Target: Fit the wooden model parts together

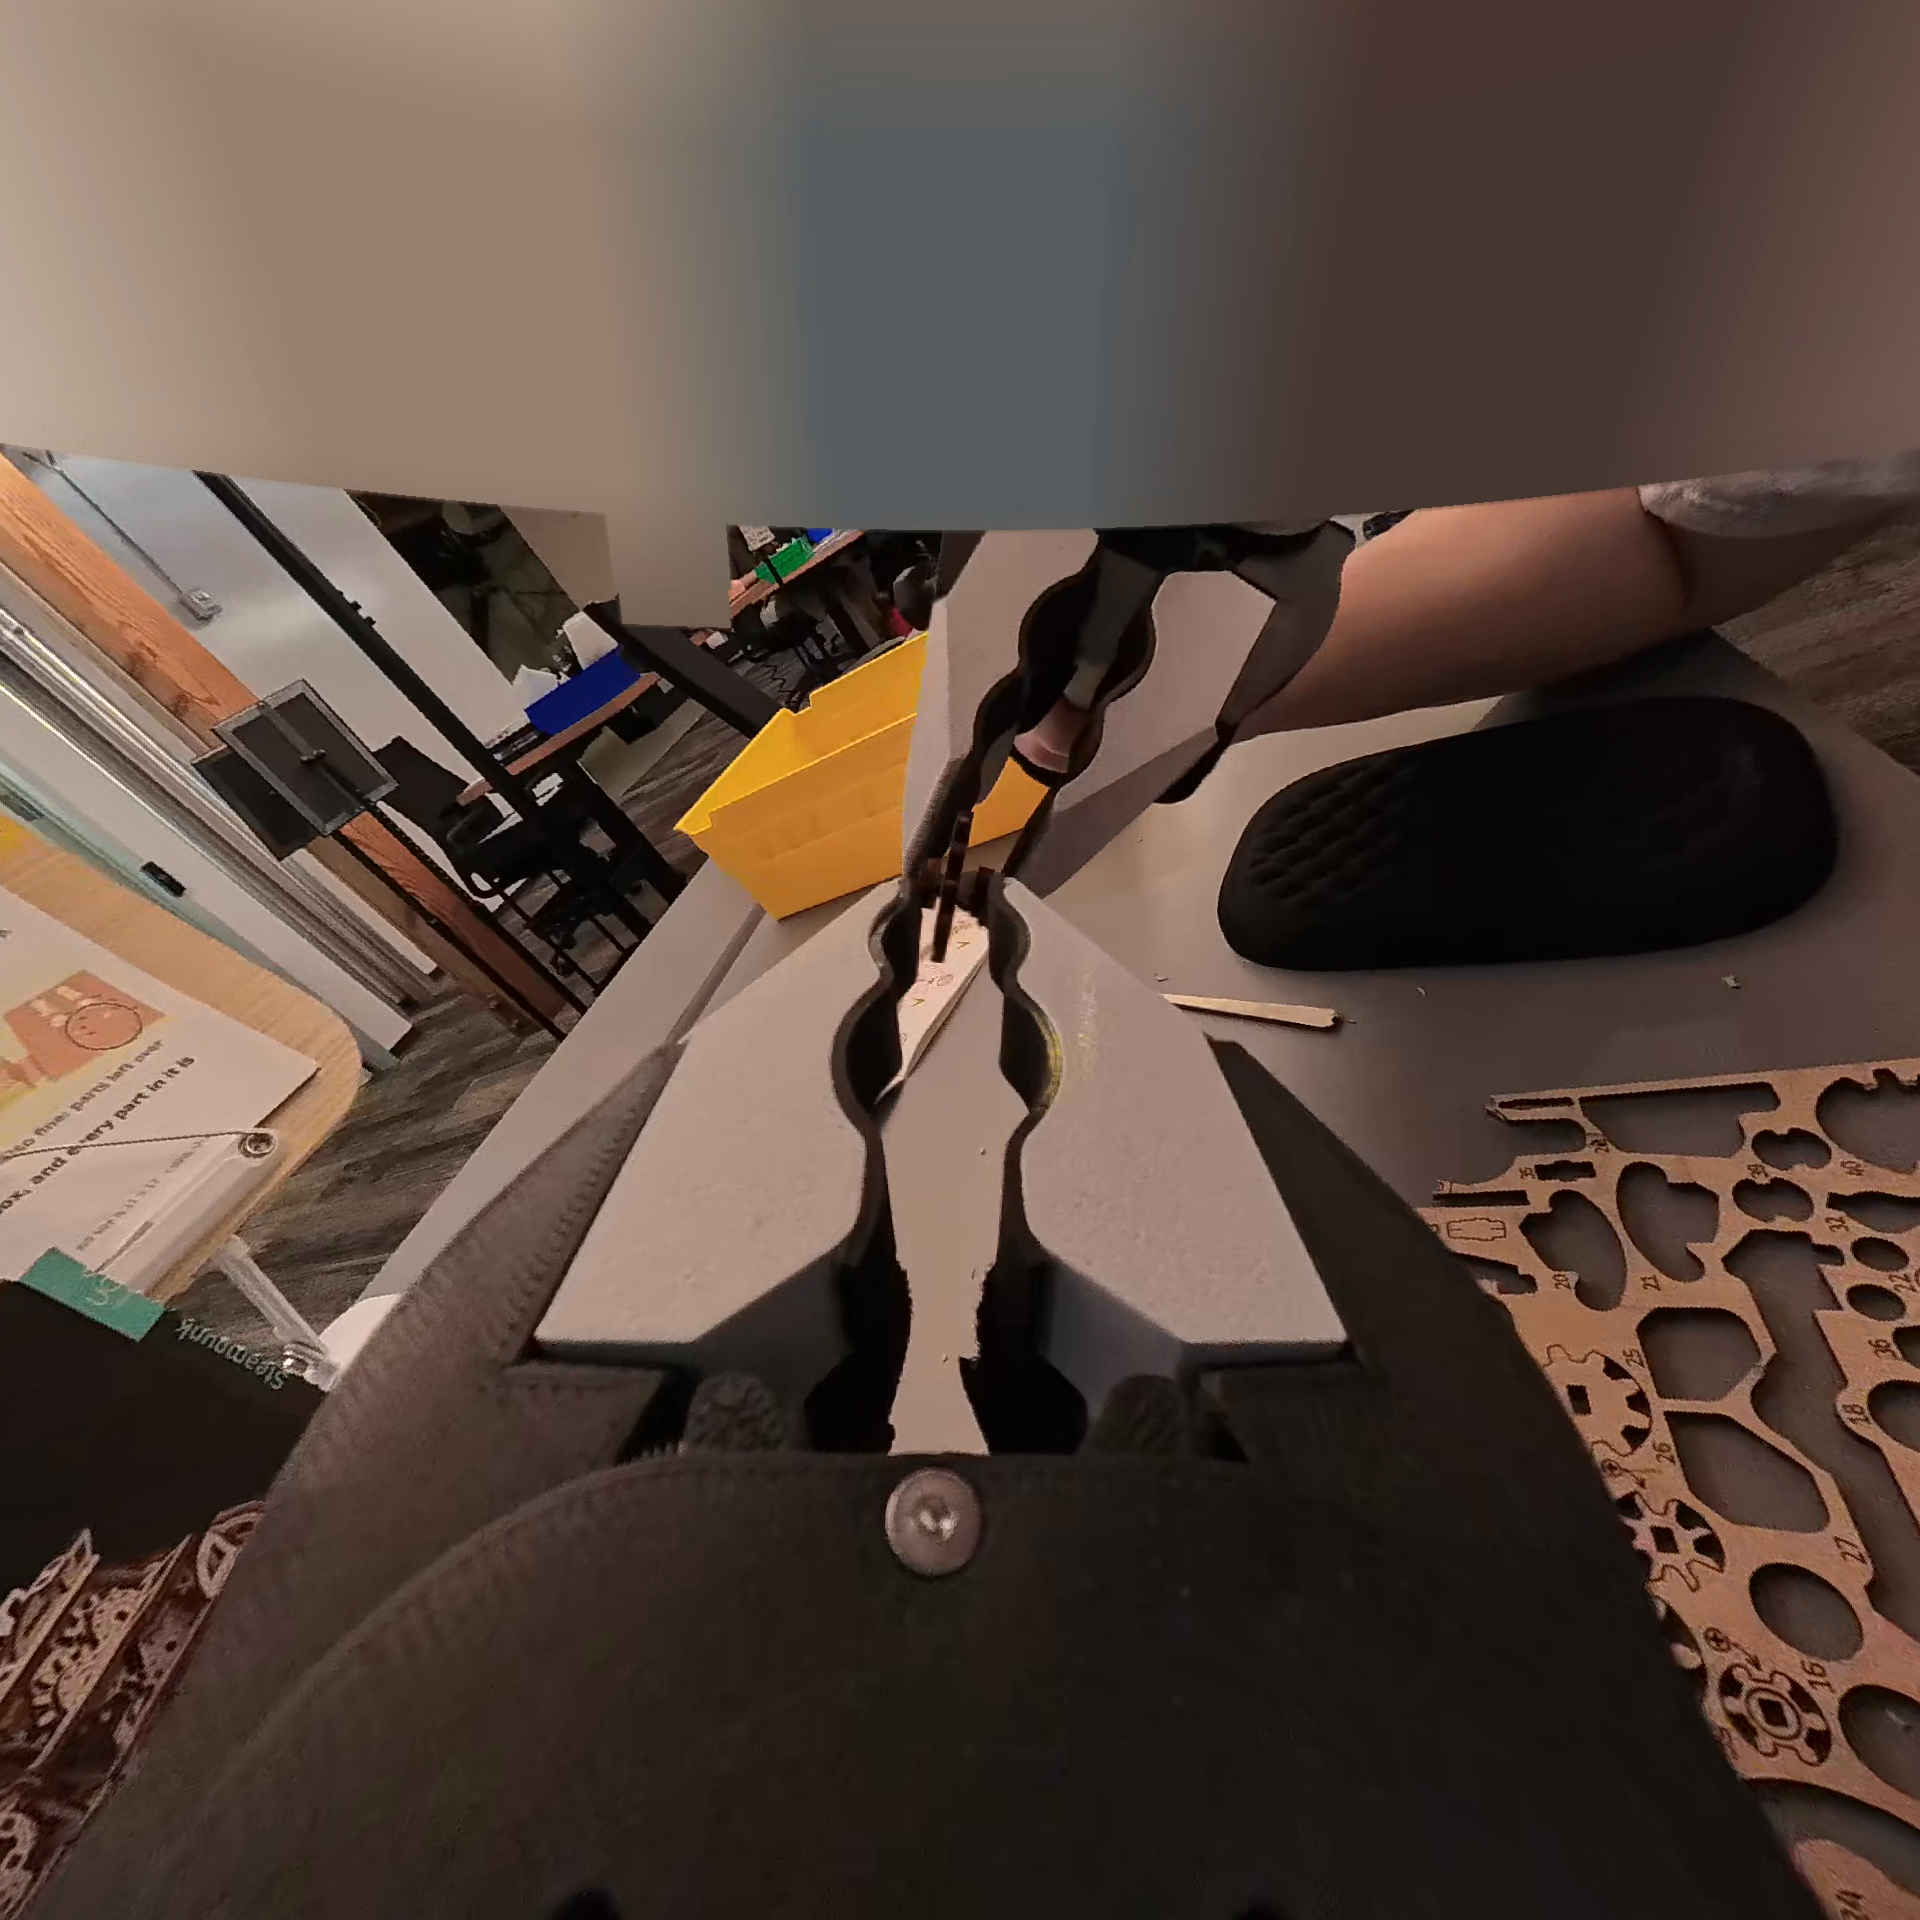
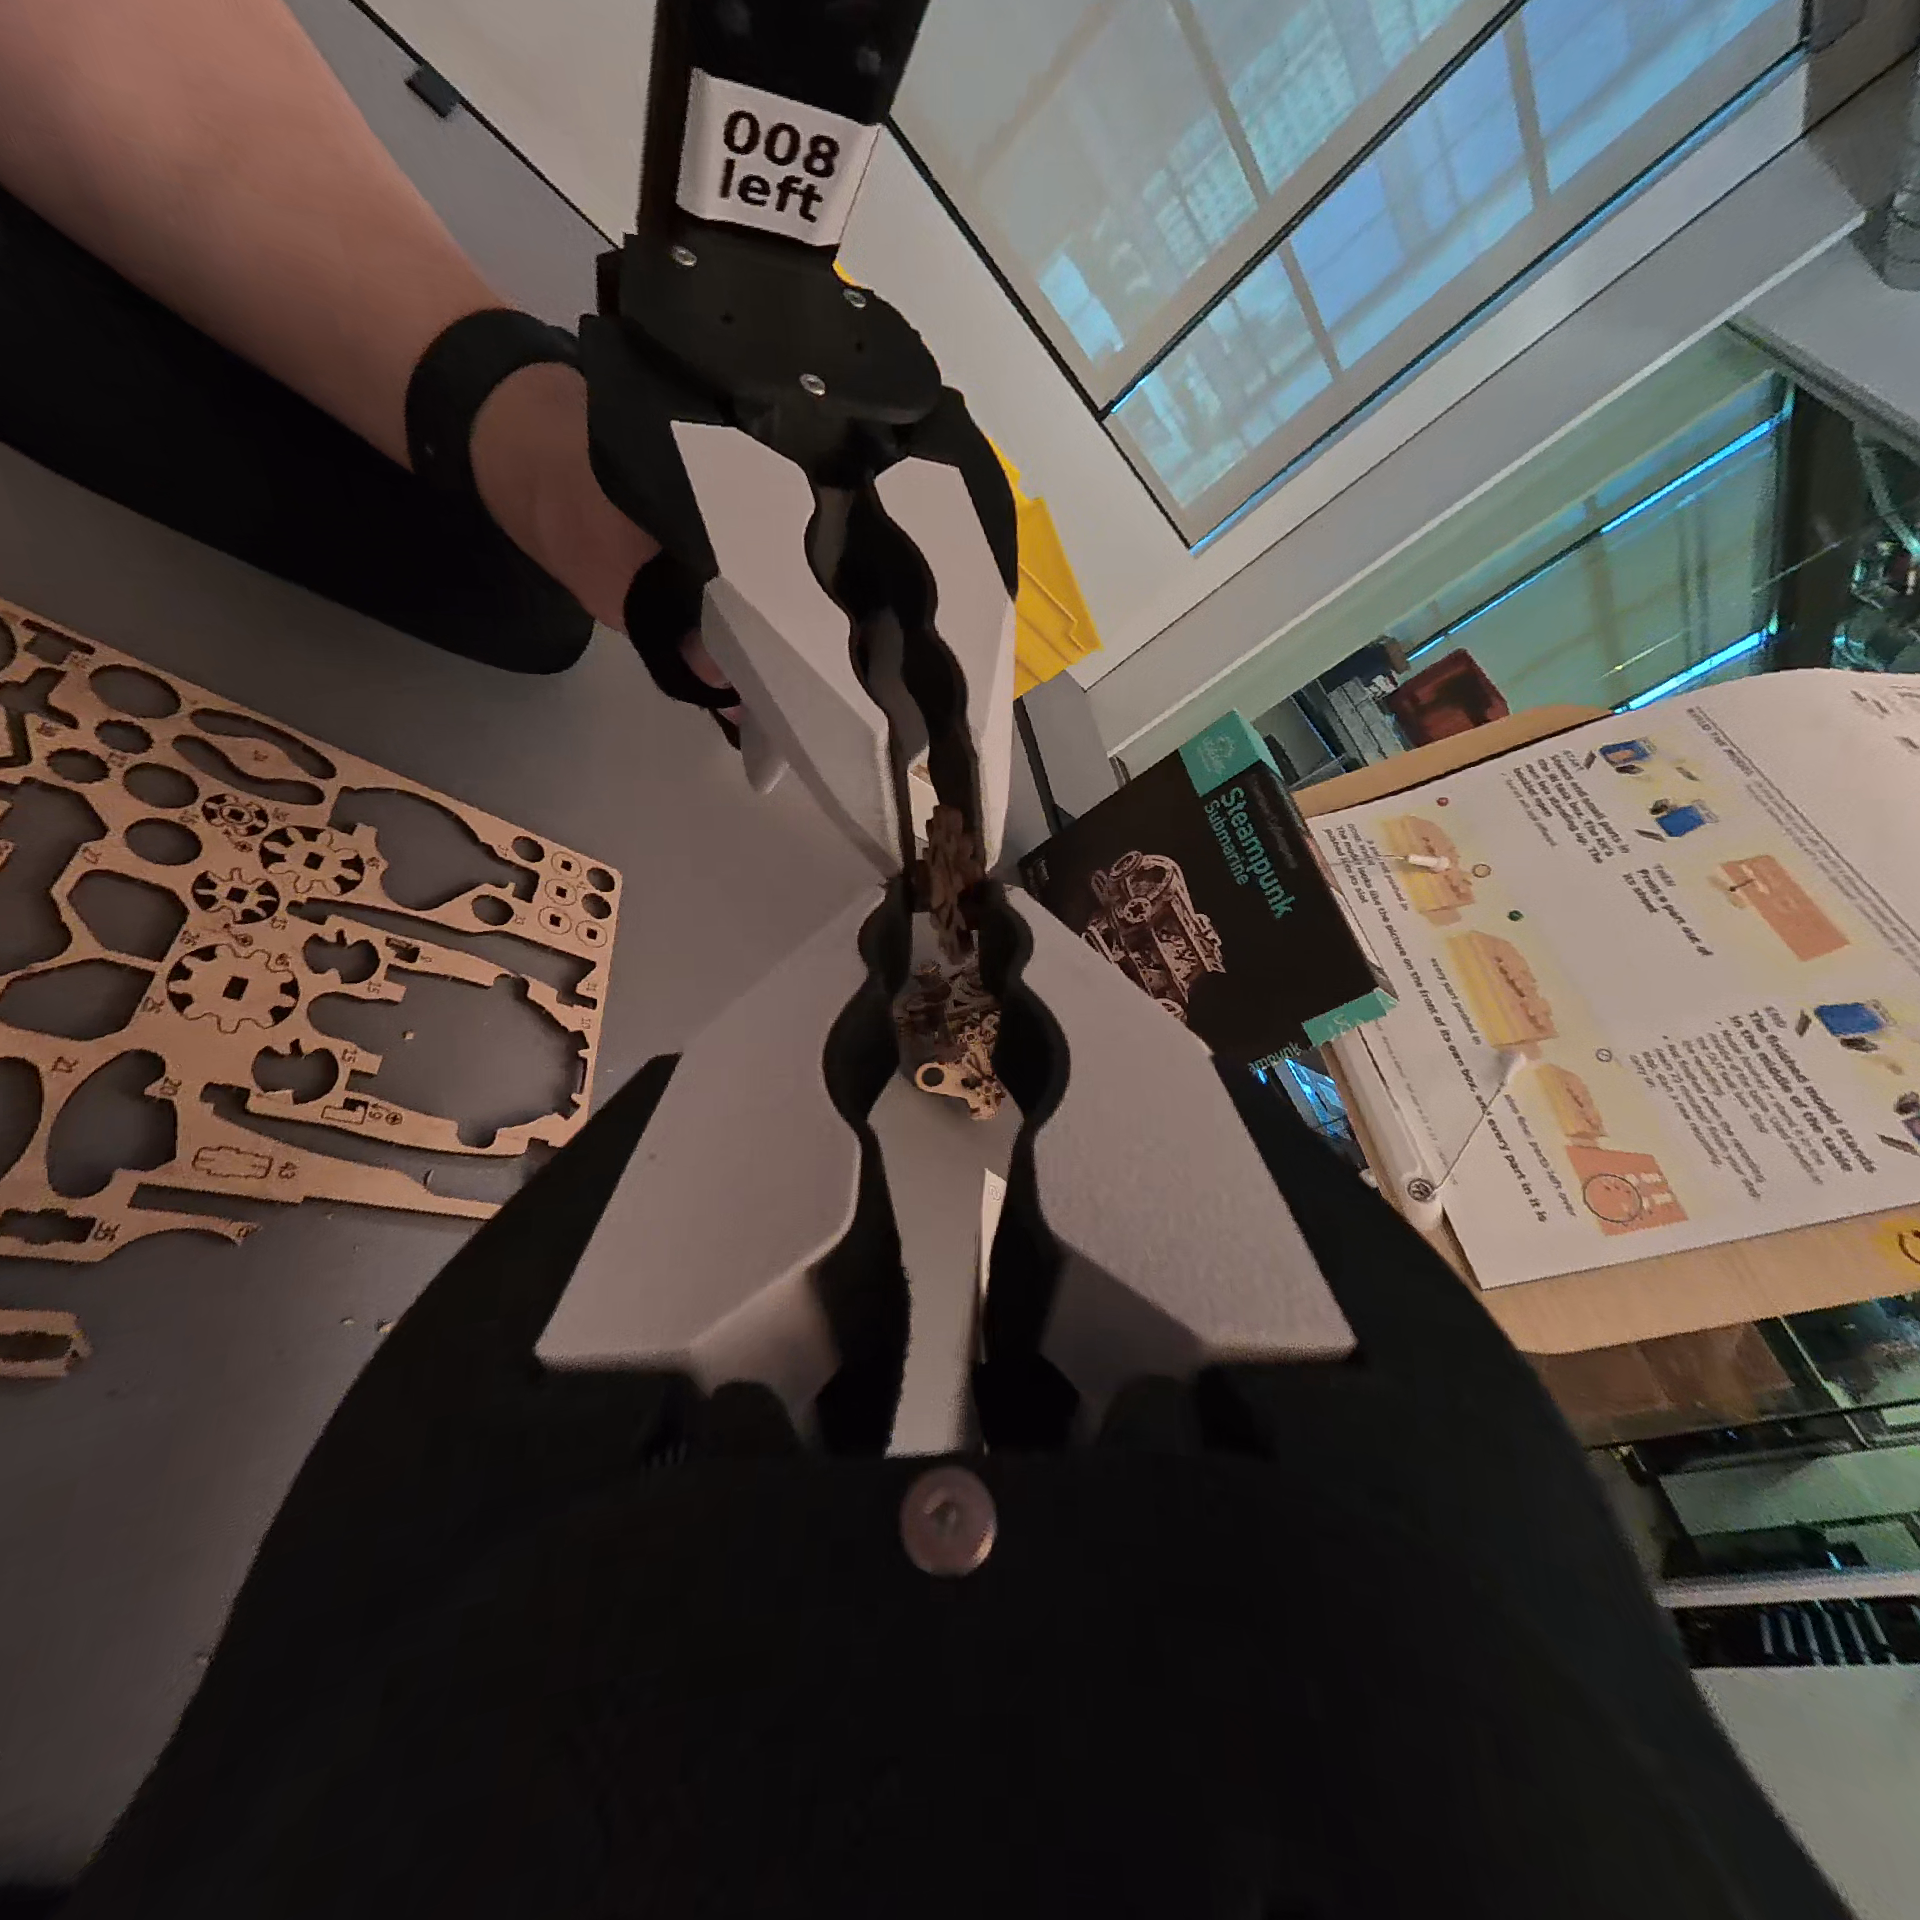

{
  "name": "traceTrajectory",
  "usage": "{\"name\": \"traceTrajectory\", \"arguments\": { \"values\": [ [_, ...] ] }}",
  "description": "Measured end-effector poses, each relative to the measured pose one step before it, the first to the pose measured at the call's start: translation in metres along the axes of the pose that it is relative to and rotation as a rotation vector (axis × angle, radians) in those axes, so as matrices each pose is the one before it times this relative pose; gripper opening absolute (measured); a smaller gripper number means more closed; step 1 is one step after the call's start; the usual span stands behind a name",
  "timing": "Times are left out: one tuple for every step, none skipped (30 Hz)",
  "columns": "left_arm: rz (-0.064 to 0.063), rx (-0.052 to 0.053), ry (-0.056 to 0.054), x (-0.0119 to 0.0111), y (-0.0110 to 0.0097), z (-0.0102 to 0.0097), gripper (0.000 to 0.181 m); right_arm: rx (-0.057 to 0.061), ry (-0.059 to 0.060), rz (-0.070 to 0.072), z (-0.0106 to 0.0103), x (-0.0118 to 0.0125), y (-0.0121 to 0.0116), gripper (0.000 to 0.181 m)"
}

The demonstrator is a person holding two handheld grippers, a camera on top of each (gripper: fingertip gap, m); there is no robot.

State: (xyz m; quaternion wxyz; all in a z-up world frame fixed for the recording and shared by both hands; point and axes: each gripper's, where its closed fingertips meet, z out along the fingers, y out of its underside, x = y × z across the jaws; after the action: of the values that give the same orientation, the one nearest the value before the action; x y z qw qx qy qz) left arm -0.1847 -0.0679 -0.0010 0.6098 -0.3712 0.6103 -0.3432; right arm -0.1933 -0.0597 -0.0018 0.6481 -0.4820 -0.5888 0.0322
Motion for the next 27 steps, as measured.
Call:
{"name": "traceTrajectory", "arguments": {
  "values": [
    [0.0091,-0.0042,0.0040,0.00066,0.00085,0.00000,0.010,-0.0028,-0.0109,-0.0097,0.00005,-0.00133,0.00069,0.011],
    [0.0154,0.0038,-0.0036,0.00008,-0.00021,-0.00025,0.010,-0.0019,-0.0152,0.0143,0.00037,-0.00008,0.00049,0.012],
    [0.0188,0.0218,-0.0028,0.00039,-0.00332,-0.00106,0.011,0.0301,-0.0175,0.0421,-0.00081,0.00014,-0.00364,0.013],
    [0.0144,0.0107,0.0039,0.00095,-0.00297,-0.00060,0.010,0.0419,-0.0203,0.0171,-0.00139,-0.00059,-0.00398,0.013],
    [0.0197,-0.0178,-0.0009,0.00033,0.00105,0.00069,0.011,0.0067,-0.0152,-0.0144,-0.00031,-0.00041,0.00116,0.013],
    [0.0356,-0.0217,-0.0061,0.00083,0.00322,0.00117,0.011,-0.0222,-0.0116,-0.0167,0.00050,-0.00073,0.00414,0.014],
    [0.0371,-0.0066,-0.0004,0.00242,0.00222,0.00058,0.011,-0.0182,-0.0160,-0.0289,0.00046,-0.00295,0.00273,0.013],
    [0.0229,-0.0018,-0.0033,0.00152,0.00121,0.00035,0.010,-0.0096,-0.0024,-0.0437,0.00007,-0.00151,0.00142,0.013],
    [0.0121,-0.0031,0.0001,0.00107,0.00065,0.00045,0.010,-0.0057,0.0019,-0.0324,-0.00008,-0.00085,0.00062,0.013],
    [0.0048,0.0010,0.0080,0.00158,-0.00028,0.00014,0.011,-0.0008,-0.0085,-0.0117,-0.00061,-0.00156,-0.00035,0.012],
    [-0.0041,0.0091,0.0062,0.00101,-0.00126,0.00003,0.011,0.0074,-0.0082,-0.0030,-0.00131,-0.00101,-0.00144,0.012],
    [-0.0090,0.0097,0.0004,-0.00002,-0.00154,-0.00003,0.011,0.0136,0.0015,-0.0016,-0.00089,0.00039,-0.00180,0.012],
    [-0.0035,0.0016,0.0006,-0.00024,-0.00028,0.00002,0.011,0.0075,-0.0020,0.0094,-0.00004,0.00032,-0.00042,0.012],
    [-0.0009,-0.0037,0.0034,-0.00005,0.00073,-0.00005,0.011,-0.0002,-0.0039,0.0153,0.00049,-0.00020,0.00062,0.012],
    [-0.0016,-0.0019,0.0018,-0.00018,0.00071,-0.00012,0.011,0.0001,0.0010,0.0111,0.00051,-0.00008,0.00065,0.012],
    [0.0026,-0.0014,-0.0033,-0.00036,0.00087,0.00002,0.011,0.0029,-0.0008,0.0136,0.00055,0.00005,0.00078,0.012],
    [0.0052,-0.0033,-0.0063,-0.00035,0.00151,0.00041,0.011,0.0035,-0.0074,0.0244,0.00062,0.00022,0.00148,0.012],
    [-0.0070,-0.0062,-0.0066,-0.00076,0.00227,0.00093,0.011,0.0002,-0.0109,0.0323,0.00037,0.00027,0.00252,0.012],
    [-0.0322,-0.0077,-0.0038,-0.00144,0.00254,0.00140,0.011,0.0000,-0.0062,0.0355,0.00030,0.00135,0.00301,0.012],
    [-0.0653,-0.0069,-0.0007,-0.00279,0.00278,0.00151,0.011,0.0043,0.0062,0.0362,0.00006,0.00326,0.00295,0.014],
    [-0.1023,-0.0136,0.0043,-0.00419,0.00420,0.00194,0.011,0.0026,0.0203,0.0306,-0.00043,0.00536,0.00296,0.018],
    [-0.1240,-0.0227,0.0063,-0.00575,0.00532,0.00165,0.011,-0.0035,0.0226,0.0108,-0.00054,0.00504,0.00316,0.023],
    [-0.1301,-0.0116,0.0161,-0.00499,0.00368,0.00125,0.011,-0.0071,0.0152,-0.0093,-0.00010,0.00256,0.00279,0.028],
    [-0.1355,0.0006,0.0313,-0.00326,0.00177,0.00055,0.011,-0.0263,0.0243,-0.0239,0.00071,0.00275,0.00494,0.033],
    [-0.1423,0.0030,0.0140,-0.00614,0.00168,0.00017,0.011,-0.0229,0.0067,-0.0305,0.00157,-0.00107,0.00373,0.037],
    [-0.1403,-0.0028,0.0180,-0.00574,0.00255,0.00022,0.011,-0.0201,-0.0116,-0.0322,0.00221,-0.00485,0.00248,0.037],
    [-0.1253,-0.0081,0.0406,-0.00184,0.00289,0.00073,0.011,-0.0283,0.0065,-0.0387,0.00254,-0.00279,0.00345,0.035]
  ]
}}
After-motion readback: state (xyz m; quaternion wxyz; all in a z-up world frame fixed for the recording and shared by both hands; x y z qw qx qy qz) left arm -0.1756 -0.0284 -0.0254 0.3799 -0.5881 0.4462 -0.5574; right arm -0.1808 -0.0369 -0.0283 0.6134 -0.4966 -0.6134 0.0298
